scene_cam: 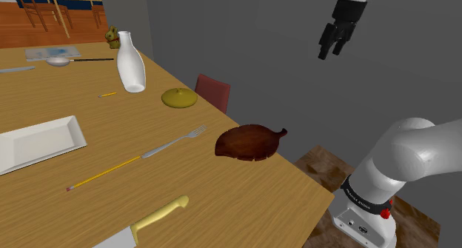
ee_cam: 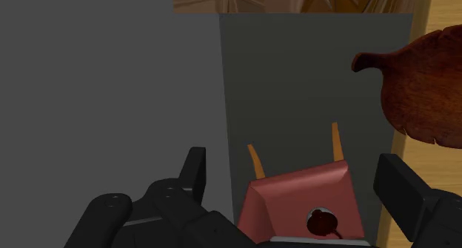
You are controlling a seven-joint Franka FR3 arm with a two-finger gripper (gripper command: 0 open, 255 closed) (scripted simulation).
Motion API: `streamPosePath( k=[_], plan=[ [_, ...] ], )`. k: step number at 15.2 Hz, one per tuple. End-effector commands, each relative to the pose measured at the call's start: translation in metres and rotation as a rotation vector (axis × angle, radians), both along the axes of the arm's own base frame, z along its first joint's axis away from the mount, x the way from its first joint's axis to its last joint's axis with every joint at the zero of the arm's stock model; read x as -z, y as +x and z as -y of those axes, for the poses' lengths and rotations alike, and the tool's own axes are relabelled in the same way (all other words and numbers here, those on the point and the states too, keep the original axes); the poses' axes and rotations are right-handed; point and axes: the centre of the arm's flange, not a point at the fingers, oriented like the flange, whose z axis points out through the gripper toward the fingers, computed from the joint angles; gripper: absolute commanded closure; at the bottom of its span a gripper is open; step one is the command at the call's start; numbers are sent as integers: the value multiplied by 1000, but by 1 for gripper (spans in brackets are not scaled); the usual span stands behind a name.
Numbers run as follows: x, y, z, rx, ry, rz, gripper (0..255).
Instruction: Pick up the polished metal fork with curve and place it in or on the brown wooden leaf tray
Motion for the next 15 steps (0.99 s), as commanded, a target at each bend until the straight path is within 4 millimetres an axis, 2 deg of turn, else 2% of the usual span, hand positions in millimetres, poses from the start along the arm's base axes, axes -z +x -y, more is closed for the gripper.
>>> streamPosePath(
  k=[1, 8, 15],
  plan=[
    [0, 0, 0, 0, 0, 0, 0],
    [40, 71, -43, -229, -2, -14, 0],
    [80, 130, -101, -458, -3, -29, 0]
  ],
)
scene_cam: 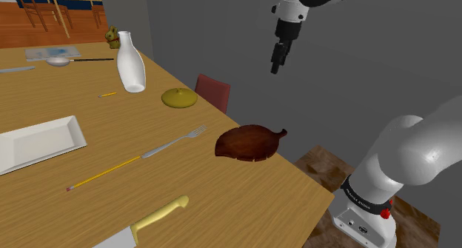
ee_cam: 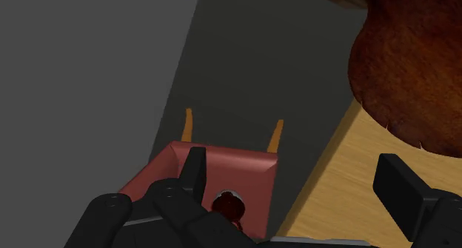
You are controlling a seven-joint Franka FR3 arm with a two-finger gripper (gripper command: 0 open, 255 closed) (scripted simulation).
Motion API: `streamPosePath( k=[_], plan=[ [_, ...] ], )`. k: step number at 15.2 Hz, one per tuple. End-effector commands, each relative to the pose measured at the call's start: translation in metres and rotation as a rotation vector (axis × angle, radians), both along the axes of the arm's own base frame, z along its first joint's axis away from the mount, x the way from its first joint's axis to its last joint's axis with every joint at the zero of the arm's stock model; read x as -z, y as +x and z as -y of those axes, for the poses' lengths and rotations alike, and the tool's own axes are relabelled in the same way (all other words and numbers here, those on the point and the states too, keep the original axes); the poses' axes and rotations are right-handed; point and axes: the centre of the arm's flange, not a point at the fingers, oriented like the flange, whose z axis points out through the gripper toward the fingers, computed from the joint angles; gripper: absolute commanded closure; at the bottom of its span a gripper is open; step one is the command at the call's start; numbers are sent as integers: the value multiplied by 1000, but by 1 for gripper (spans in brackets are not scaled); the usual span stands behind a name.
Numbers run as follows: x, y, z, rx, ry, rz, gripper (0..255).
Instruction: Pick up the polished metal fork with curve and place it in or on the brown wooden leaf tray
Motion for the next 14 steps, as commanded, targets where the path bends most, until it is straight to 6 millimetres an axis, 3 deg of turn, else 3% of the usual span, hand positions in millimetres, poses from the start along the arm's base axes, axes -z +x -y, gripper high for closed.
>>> streamPosePath(
  k=[1, 8, 14],
  plan=[
    [12, 15, -18, -68, 0, -3, 0],
    [54, 57, -89, -297, -1, -18, 0],
    [90, 78, -155, -493, -3, -30, 0]
  ],
)
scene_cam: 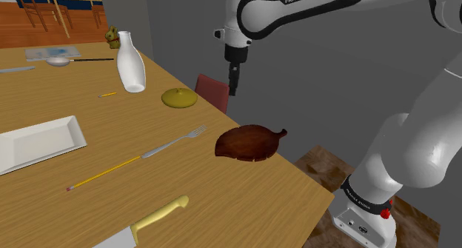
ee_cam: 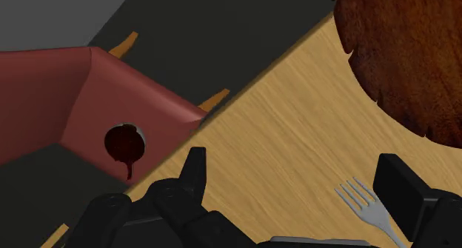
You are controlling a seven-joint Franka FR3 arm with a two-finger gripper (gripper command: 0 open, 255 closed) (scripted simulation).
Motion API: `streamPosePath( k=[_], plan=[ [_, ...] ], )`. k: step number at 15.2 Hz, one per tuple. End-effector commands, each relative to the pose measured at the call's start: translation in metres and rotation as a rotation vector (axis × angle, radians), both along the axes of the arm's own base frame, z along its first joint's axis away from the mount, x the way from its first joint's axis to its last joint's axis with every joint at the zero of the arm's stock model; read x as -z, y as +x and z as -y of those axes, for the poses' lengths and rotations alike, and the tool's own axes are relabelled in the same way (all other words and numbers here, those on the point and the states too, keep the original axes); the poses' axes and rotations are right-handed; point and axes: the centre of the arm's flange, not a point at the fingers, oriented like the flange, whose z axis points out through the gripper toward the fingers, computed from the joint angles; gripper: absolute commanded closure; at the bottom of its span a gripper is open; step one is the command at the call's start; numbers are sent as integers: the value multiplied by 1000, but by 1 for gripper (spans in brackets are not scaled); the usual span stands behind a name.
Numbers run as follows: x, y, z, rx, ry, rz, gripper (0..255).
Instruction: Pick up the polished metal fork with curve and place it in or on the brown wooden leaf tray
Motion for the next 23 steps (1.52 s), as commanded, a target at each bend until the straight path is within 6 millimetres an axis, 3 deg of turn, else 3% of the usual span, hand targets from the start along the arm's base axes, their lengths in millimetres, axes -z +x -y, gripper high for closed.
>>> streamPosePath(
  k=[1, 8, 15, 23],
  plan=[
    [12, 7, -22, -68, 0, -4, 0],
    [55, 11, -104, -296, -1, -18, 0],
    [97, -3, -183, -524, -3, -32, 0],
    [137, -3, -181, -524, -3, -32, 0]
  ],
)
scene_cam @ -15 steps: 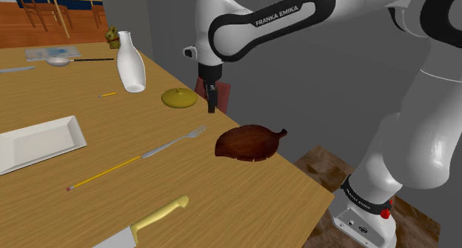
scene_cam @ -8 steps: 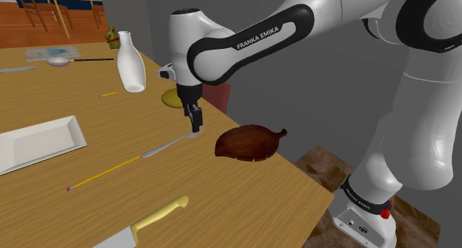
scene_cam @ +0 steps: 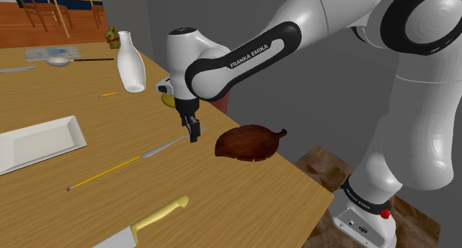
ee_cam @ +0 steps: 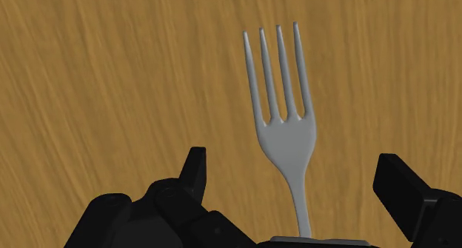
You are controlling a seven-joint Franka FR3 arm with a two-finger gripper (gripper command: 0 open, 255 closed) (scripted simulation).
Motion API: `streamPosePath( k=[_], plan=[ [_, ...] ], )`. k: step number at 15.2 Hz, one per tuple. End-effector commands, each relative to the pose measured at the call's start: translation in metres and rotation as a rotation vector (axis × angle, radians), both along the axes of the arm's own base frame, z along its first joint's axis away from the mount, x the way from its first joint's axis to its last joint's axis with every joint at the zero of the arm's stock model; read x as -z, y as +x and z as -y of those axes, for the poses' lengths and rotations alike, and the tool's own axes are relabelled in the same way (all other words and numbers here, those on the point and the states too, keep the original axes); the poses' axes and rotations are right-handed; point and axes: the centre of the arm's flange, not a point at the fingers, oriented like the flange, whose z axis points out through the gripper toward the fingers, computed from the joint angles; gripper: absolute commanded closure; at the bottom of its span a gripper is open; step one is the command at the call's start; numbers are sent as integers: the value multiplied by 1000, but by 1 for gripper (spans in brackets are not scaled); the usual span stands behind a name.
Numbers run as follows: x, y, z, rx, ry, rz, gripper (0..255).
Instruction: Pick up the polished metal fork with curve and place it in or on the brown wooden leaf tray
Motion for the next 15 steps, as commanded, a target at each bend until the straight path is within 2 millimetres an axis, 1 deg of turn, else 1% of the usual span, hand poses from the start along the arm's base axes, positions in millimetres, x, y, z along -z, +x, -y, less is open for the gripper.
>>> streamPosePath(
  k=[1, 8, 9, 15],
  plan=[
    [3, -1, 1, 0, 0, 0, 0],
    [3, -1, 1, 0, 0, 0, 0],
    [3, -1, 1, 0, 0, 0, 255],
    [3, -1, 1, 0, 0, 0, 255]
  ],
)
